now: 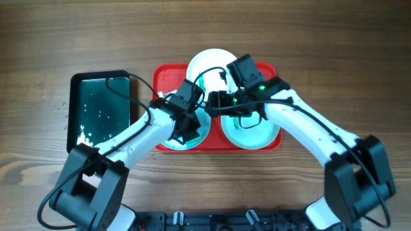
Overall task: Clean dirty plates on tray and stack at the side
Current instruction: 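Grip the left plate rim with the right gripper to steady it, then scrub the left plate with the sponge while the right gripper holds it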
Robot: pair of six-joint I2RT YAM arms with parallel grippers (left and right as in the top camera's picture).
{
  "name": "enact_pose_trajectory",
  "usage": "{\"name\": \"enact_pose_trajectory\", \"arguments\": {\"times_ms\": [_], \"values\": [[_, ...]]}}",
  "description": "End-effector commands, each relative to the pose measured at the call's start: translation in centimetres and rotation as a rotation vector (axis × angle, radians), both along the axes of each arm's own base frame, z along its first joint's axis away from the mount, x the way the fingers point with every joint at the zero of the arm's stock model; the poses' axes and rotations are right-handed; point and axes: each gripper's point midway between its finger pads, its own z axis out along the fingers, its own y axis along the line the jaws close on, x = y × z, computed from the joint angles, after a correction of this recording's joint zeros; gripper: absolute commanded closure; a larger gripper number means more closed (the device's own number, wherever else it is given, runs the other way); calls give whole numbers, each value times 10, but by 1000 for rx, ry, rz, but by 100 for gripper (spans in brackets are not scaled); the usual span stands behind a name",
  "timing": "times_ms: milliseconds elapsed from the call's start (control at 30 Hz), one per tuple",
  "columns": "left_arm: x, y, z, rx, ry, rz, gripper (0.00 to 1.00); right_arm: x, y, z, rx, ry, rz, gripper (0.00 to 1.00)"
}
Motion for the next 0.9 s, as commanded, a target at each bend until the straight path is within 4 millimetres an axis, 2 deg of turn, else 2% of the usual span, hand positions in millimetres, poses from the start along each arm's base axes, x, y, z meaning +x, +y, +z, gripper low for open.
{"name": "enact_pose_trajectory", "arguments": {"times_ms": [0,33,67,133,233,367,467,500,600,700,800,867], "values": [[-4,9,-6,35,16,8,69,13,10,-21,8,-5,20,31],[-4,11,-7,38,22,15,69,14,11,-26,9,1,13,43],[-4,18,-7,43,32,33,69,16,12,-28,10,-3,13,51],[-3,27,-8,45,47,61,70,20,11,-31,-1,-15,6,53],[-4,26,-8,16,63,70,69,24,9,-43,-12,-11,-32,29],[-4,26,-8,16,62,69,66,27,14,-47,-23,-28,-45,24],[-3,25,-8,14,59,69,62,28,22,-58,-35,-50,-8,61],[-3,25,-8,13,58,69,61,27,23,-63,-39,-42,-8,66],[-1,23,-8,8,49,67,61,24,22,-80,-57,-10,-1,69],[-1,23,-8,9,49,64,60,21,21,-90,-68,8,0,69],[-1,23,-8,9,49,64,61,19,20,-97,-78,24,-1,82],[-1,22,-8,4,52,58,61,19,20,-98,-77,30,-9,82]]}}
